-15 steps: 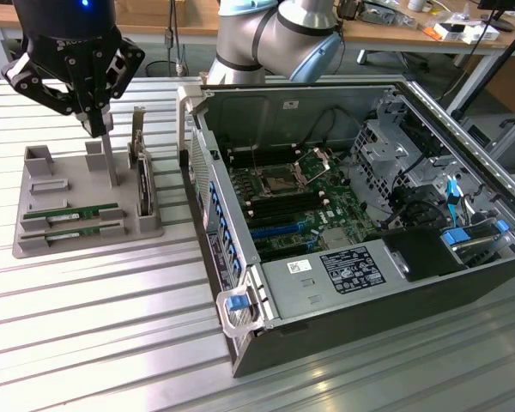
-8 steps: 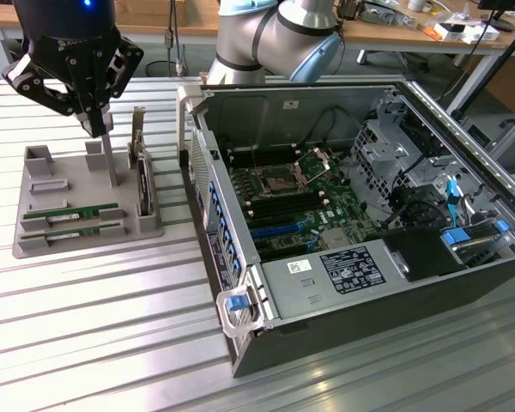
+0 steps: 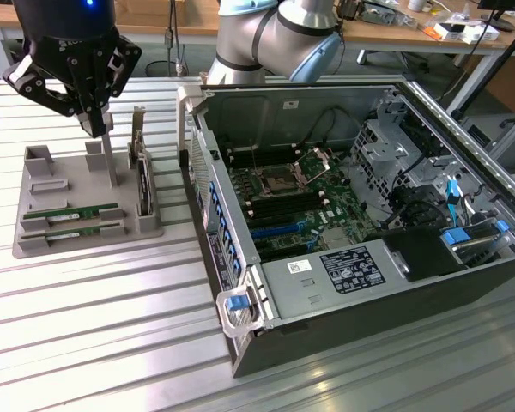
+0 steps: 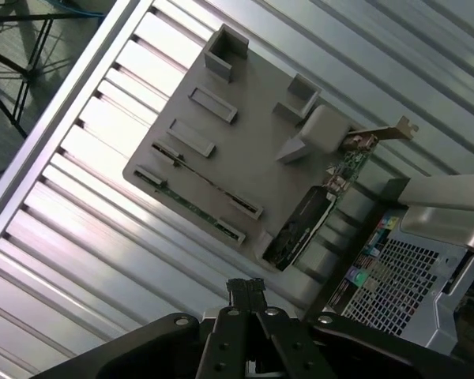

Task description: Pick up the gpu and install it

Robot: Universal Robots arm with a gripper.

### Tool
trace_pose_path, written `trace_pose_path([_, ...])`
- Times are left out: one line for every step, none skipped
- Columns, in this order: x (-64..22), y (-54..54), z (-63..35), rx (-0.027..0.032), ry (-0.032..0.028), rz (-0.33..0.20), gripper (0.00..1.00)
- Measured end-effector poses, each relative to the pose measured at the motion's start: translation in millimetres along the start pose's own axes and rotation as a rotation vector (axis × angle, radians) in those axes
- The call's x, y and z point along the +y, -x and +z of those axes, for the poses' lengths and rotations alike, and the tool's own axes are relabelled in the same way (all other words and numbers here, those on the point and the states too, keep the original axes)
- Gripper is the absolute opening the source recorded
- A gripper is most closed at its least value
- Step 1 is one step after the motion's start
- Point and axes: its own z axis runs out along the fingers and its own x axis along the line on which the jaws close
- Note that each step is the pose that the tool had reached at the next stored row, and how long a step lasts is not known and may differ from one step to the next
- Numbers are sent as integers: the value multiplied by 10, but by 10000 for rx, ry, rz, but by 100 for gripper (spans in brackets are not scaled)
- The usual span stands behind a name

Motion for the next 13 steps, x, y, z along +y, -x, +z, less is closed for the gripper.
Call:
trace_pose_path([0,0,0,2,1,-45,10])
trace_pose_path([0,0,0,4,3,-92,10])
trace_pose_path([0,0,0,7,4,-151,10])
trace_pose_path([0,0,0,9,5,-198,10])
trace_pose_path([0,0,0,10,6,-242,10])
trace_pose_path([0,0,0,13,8,-303,10])
trace_pose_path([0,0,0,16,9,-371,10])
trace_pose_path([0,0,0,19,11,-439,10])
trace_pose_path([0,0,0,22,12,-503,10])
trace_pose_path([0,0,0,25,14,-565,10])
trace_pose_path([0,0,0,28,16,-629,10])
trace_pose_path([0,0,0,32,18,-731,10])
trace_pose_path([0,0,0,35,20,-800,10])
